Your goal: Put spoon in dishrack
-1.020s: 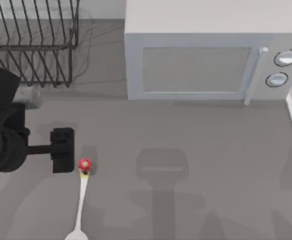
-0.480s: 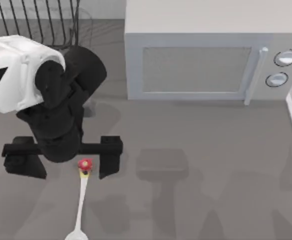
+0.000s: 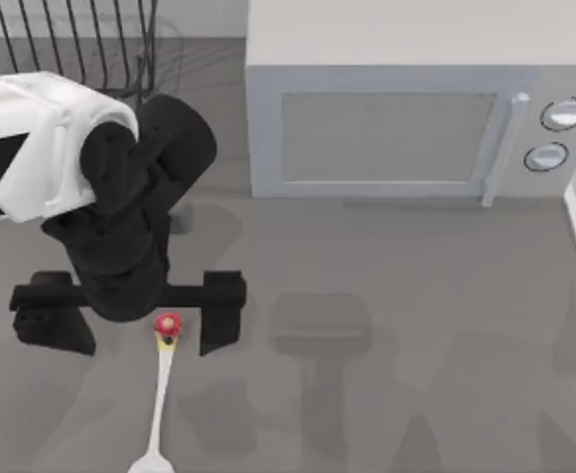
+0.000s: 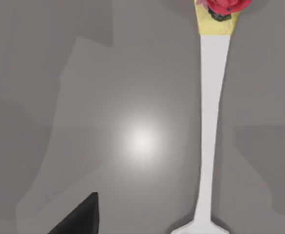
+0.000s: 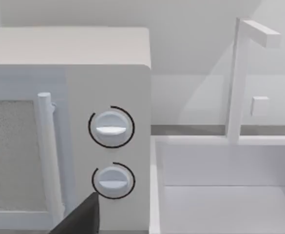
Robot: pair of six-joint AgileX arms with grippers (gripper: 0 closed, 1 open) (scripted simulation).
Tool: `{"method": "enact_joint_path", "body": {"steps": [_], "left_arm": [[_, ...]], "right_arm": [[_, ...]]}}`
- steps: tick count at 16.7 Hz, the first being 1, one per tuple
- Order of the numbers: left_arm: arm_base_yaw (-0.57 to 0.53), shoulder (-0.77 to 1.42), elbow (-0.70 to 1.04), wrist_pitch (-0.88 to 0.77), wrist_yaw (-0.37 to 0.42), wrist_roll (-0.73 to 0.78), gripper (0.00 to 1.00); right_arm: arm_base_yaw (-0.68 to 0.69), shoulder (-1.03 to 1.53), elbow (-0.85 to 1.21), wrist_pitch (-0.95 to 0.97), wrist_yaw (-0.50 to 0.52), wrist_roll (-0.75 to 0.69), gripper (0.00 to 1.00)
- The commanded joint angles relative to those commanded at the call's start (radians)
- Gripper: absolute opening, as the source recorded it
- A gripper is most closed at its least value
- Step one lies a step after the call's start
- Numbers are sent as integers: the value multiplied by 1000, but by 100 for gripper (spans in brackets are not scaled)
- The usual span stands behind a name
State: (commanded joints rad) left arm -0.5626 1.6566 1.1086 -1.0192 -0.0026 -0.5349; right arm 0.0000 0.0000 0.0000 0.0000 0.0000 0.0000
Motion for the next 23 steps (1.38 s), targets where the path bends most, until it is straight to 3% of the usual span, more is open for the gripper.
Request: {"method": "enact_joint_path", "body": {"steps": [8,14,23], "left_arm": [[0,159,-178,345,0,4,100],[0,186,-207,395,0,5,100],[0,186,-207,395,0,5,32]], "right_arm": [[0,0,0,0,0,0,100],[0,0,0,0,0,0,100],[0,0,0,0,0,0,100]]}}
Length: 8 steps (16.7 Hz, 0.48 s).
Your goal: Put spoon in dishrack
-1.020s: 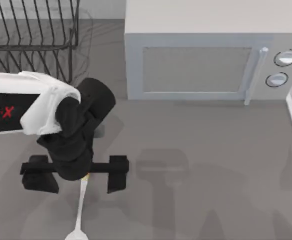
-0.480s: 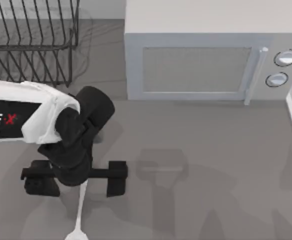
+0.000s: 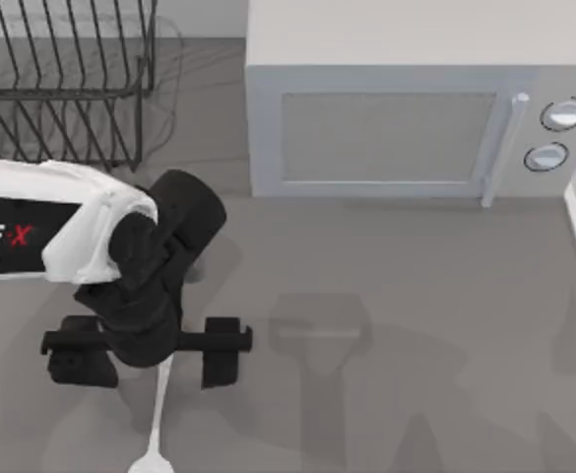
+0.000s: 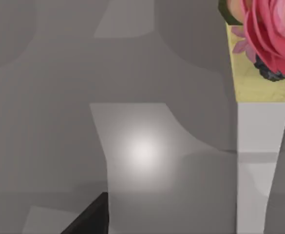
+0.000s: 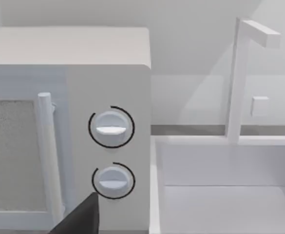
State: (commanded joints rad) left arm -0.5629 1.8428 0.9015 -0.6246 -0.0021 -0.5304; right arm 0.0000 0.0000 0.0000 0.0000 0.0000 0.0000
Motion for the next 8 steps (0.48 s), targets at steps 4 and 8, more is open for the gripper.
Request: {"method": "enact_joint_path", "body": {"steps": [4,8], "left_arm": [[0,0,0,0,0,0,2],[0,0,0,0,0,0,0]], "right_arm": [[0,0,0,0,0,0,100],[0,0,0,0,0,0,100]]}}
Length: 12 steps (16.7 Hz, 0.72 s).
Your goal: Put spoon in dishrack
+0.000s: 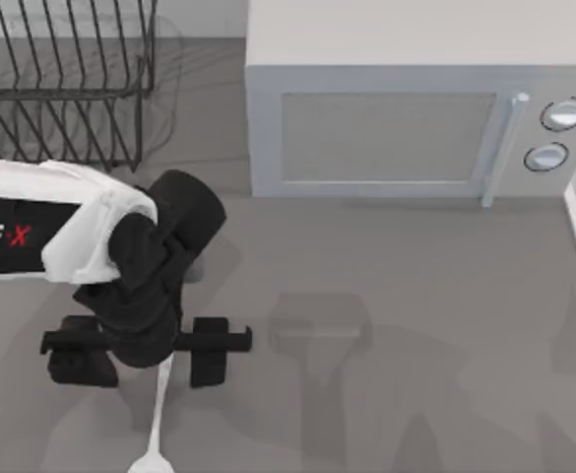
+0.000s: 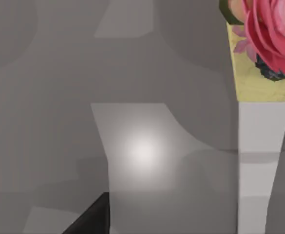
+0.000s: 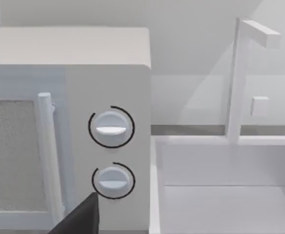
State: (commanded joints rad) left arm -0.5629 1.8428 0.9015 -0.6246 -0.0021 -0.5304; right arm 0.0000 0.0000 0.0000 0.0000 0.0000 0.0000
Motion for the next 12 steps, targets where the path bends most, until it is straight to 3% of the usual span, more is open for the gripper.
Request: {"method": "enact_joint_path", "body": {"steps": [8,12], "left_arm": [[-4,-66,61,-96,-17,3,0],[-10,-94,230,-294,-19,-3,0]], "right_arm": [[0,0,0,0,0,0,100],[0,0,0,0,0,0,100]]}}
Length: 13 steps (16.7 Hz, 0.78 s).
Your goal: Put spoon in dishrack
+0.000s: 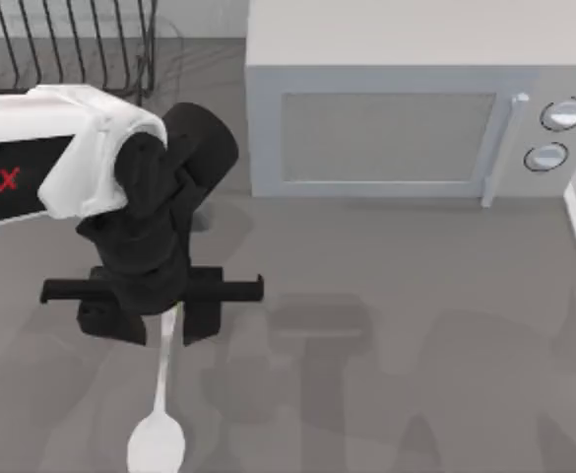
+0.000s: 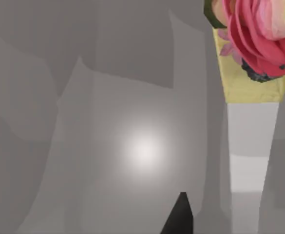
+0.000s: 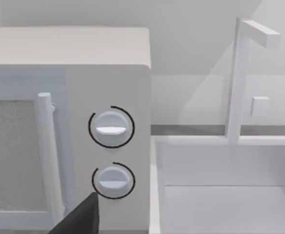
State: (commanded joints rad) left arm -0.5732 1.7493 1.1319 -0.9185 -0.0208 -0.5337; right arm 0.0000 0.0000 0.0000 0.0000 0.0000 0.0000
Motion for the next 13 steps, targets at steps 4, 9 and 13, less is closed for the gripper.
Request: {"method": "enact_joint_path", "body": {"steps": [4,9,13], "left_arm": [[-2,-49,211,-301,0,-5,0],[0,-117,417,-548,1,-4,0],[1,-130,442,-573,1,-3,0]], "right_arm": [[0,0,0,0,0,0,100],[0,0,0,0,0,0,100],[0,0,0,0,0,0,100]]}}
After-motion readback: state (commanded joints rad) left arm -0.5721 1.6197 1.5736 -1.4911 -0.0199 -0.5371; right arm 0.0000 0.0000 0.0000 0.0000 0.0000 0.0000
